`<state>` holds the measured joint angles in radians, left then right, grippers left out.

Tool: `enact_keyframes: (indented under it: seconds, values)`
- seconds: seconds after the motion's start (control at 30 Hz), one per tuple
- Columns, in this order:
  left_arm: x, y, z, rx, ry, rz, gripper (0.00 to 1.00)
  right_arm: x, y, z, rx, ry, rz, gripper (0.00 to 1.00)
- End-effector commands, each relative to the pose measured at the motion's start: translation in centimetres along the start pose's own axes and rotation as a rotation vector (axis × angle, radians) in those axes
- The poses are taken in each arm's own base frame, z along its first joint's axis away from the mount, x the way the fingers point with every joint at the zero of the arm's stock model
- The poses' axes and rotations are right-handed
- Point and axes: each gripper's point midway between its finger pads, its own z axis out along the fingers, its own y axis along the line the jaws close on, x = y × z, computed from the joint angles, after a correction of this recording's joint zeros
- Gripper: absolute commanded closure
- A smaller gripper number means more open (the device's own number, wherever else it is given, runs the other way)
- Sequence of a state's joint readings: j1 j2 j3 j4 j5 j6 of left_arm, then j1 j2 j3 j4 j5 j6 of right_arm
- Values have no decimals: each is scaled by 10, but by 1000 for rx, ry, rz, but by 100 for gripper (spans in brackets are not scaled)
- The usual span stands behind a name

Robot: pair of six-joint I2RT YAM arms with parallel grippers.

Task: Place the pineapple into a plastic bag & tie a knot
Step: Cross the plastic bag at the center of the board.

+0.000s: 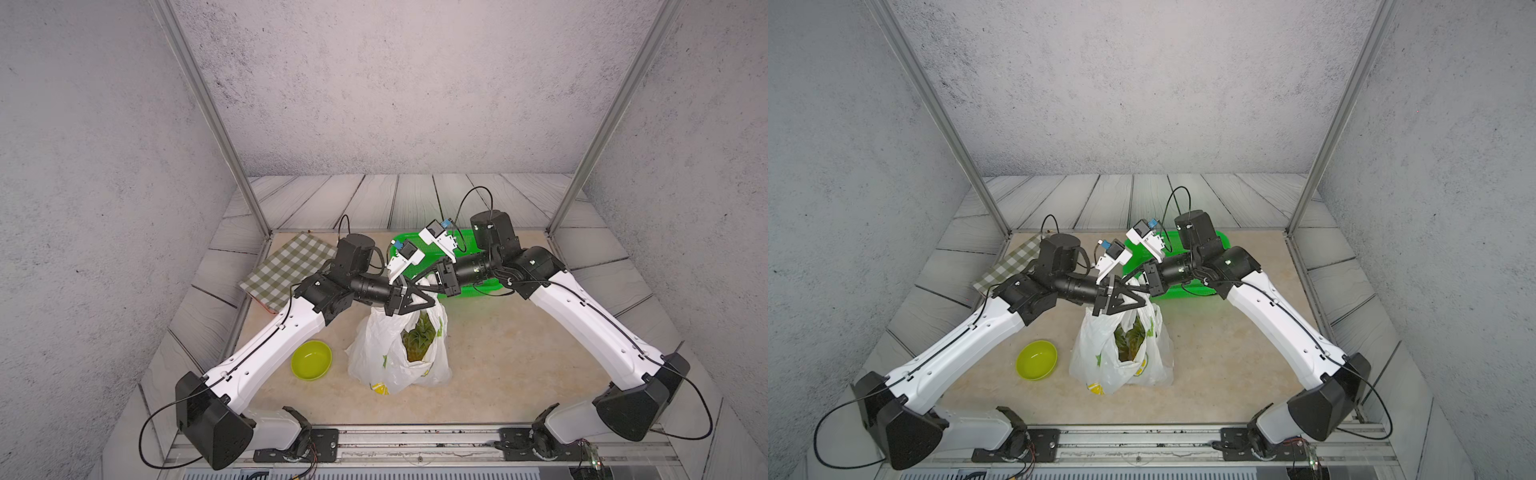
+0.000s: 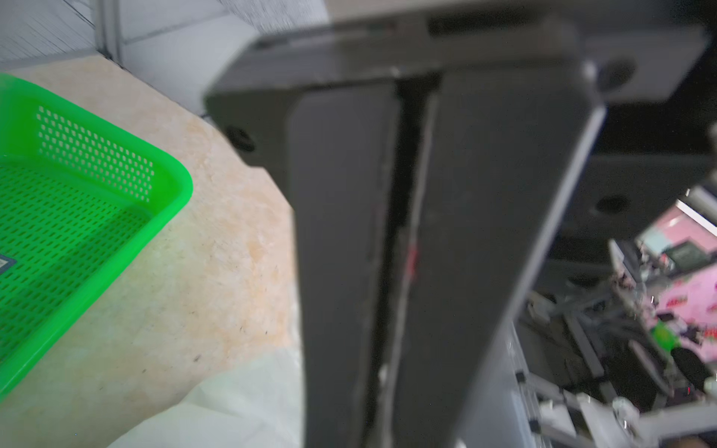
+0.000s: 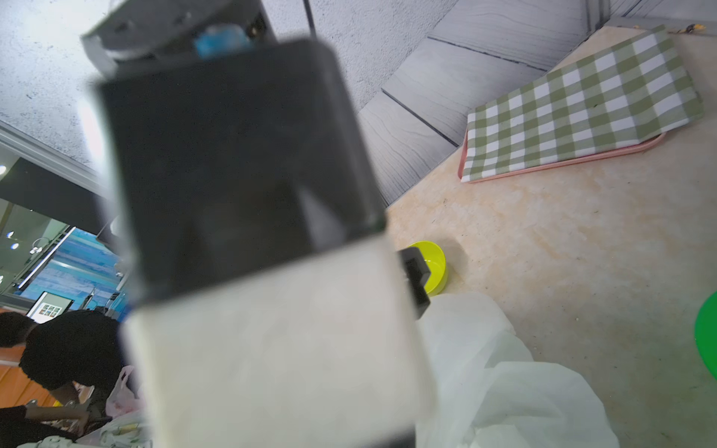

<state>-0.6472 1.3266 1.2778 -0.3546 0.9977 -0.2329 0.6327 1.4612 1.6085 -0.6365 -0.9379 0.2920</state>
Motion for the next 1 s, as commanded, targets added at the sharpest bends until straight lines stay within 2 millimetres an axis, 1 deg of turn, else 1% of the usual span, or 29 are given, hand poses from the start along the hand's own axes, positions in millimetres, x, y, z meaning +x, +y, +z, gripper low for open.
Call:
enact_keyframes:
  seconds: [0.0,0.07,0.13,0.17,0.2,0.33,0.4,0.43,0.53,0.63,0.73,0.87,0.97]
  values:
    - [-11,-1,2,-13,-46,62,93,2,-1,4,18,-2,11,94]
    - [-11,0,3,-18,-55,66,99,4,-3,1,42,-2,10,89]
    - [-12,1,3,-20,-60,70,100,7,-5,-4,83,-4,7,80]
    - [-11,1,3,-22,-61,72,100,8,-6,-7,107,-4,4,75]
    - [-11,1,3,-21,-60,73,100,9,-7,-11,139,-9,1,67]
    - [-11,-1,2,-18,-61,86,100,6,-13,-39,293,-67,-10,39]
    - [-10,-1,2,-17,-58,87,100,3,-16,-55,358,-106,-6,30]
    - [-10,-1,2,-14,-57,86,100,3,-16,-62,388,-122,-3,27]
    - [-9,-1,3,-9,-55,87,100,1,-21,-81,460,-167,23,24]
    - [-9,-2,2,-6,-54,88,100,3,-29,-87,483,-181,77,22]
    - [-10,-3,2,-4,-55,89,100,8,-40,-79,473,-157,142,21]
    - [-10,-4,2,2,-54,88,100,11,-50,-60,402,-131,201,22]
    - [-10,-4,2,5,-53,89,100,8,-49,-51,334,-134,214,24]
